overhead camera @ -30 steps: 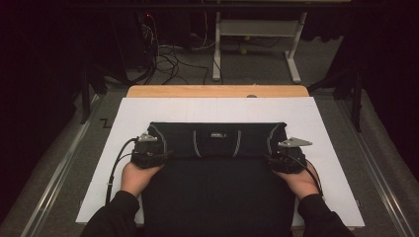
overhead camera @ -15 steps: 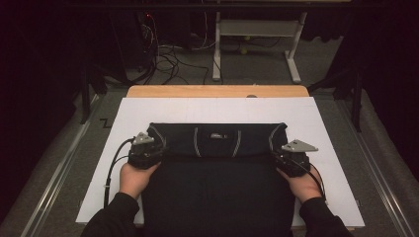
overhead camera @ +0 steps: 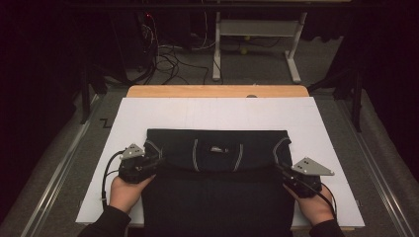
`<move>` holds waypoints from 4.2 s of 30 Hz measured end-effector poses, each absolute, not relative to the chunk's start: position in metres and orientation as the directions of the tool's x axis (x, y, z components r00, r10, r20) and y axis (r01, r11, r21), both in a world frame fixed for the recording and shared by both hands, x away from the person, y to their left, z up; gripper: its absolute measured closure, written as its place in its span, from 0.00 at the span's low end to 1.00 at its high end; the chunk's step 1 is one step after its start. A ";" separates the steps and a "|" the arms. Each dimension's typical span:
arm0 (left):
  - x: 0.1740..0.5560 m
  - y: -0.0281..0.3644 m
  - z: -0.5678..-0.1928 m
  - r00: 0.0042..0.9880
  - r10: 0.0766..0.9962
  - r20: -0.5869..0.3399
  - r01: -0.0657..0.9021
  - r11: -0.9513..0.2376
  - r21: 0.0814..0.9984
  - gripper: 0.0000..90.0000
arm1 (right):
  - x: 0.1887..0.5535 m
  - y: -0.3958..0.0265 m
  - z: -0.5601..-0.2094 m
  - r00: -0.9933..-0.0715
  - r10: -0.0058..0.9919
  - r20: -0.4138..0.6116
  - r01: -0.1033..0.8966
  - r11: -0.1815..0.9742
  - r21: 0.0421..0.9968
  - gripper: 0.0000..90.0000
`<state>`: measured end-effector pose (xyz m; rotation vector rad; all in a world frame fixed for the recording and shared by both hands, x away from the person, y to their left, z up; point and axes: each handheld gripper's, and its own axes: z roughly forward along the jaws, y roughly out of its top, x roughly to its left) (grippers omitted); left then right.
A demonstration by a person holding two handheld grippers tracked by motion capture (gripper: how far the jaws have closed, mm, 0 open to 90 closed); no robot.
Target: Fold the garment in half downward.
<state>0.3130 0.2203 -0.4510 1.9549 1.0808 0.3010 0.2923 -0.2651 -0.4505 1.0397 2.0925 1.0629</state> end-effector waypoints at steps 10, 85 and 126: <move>0.284 0.221 -0.459 0.617 0.766 -0.179 0.574 -0.283 0.768 0.78 | 0.263 -0.269 -0.457 -0.565 0.806 -0.176 0.365 0.436 0.823 0.91; 0.333 0.174 -0.430 0.623 0.748 -0.226 0.589 -0.260 0.765 0.39 | 0.315 -0.232 -0.430 -0.583 0.812 0.012 0.447 0.309 0.839 0.48; 0.334 0.154 -0.468 0.646 0.729 -0.225 0.661 -0.387 0.643 0.40 | 0.314 -0.202 -0.465 -0.649 0.760 0.017 0.508 0.417 0.754 0.53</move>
